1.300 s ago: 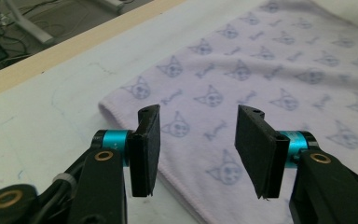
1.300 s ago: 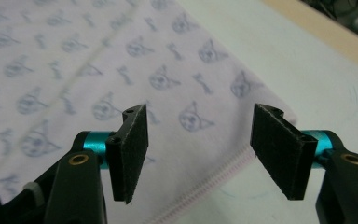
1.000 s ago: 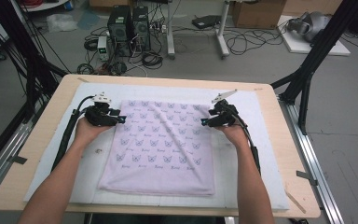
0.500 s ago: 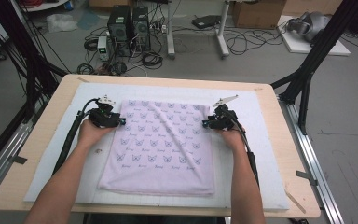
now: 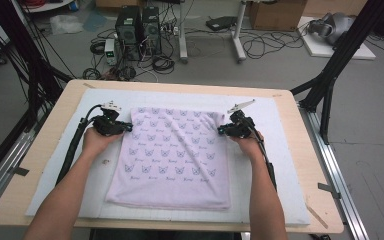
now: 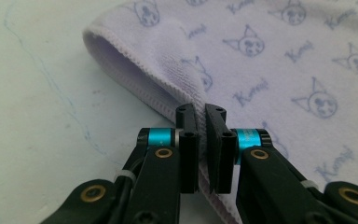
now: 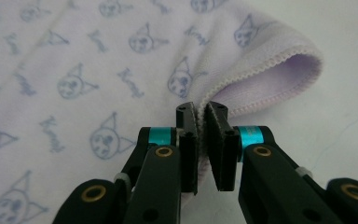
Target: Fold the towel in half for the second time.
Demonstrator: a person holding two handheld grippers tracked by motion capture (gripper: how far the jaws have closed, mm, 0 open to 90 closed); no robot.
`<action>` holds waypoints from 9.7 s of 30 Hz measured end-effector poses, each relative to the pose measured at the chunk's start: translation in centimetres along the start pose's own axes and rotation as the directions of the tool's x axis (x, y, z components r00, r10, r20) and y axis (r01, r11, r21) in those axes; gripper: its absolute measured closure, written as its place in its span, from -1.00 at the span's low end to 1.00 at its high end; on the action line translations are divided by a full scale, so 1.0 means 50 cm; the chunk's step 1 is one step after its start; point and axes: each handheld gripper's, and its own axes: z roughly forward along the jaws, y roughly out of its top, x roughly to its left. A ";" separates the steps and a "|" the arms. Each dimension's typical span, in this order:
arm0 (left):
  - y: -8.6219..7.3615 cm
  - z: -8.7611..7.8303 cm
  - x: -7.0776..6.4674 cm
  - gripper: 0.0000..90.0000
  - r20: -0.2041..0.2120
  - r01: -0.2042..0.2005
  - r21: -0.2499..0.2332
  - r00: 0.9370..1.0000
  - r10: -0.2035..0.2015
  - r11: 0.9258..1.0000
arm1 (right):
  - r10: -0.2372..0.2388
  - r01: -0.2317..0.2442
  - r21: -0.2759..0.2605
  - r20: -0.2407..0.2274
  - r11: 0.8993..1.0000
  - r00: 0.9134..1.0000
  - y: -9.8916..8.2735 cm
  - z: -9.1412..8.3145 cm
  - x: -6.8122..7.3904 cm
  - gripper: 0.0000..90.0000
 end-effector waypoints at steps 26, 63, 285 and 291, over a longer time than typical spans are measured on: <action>-0.125 -0.144 -0.094 0.28 0.127 -0.052 0.010 0.991 0.051 0.999 | 0.000 -0.004 -0.031 -0.136 1.000 0.991 -0.096 -0.120 0.118 0.23; -0.089 -0.243 -0.131 0.89 0.173 -0.072 -0.182 0.979 0.104 0.981 | -0.134 0.093 -0.204 -0.196 0.974 0.971 -0.064 -0.215 0.172 0.85; -0.120 -0.078 -0.093 0.45 0.086 -0.041 0.026 0.996 0.039 0.999 | -0.061 0.056 -0.030 -0.191 0.998 0.980 -0.129 -0.057 0.119 0.50; -0.116 -0.085 -0.107 0.72 0.058 -0.095 0.031 0.994 0.093 0.995 | -0.091 0.088 -0.025 -0.203 0.996 0.975 -0.123 -0.064 0.127 0.79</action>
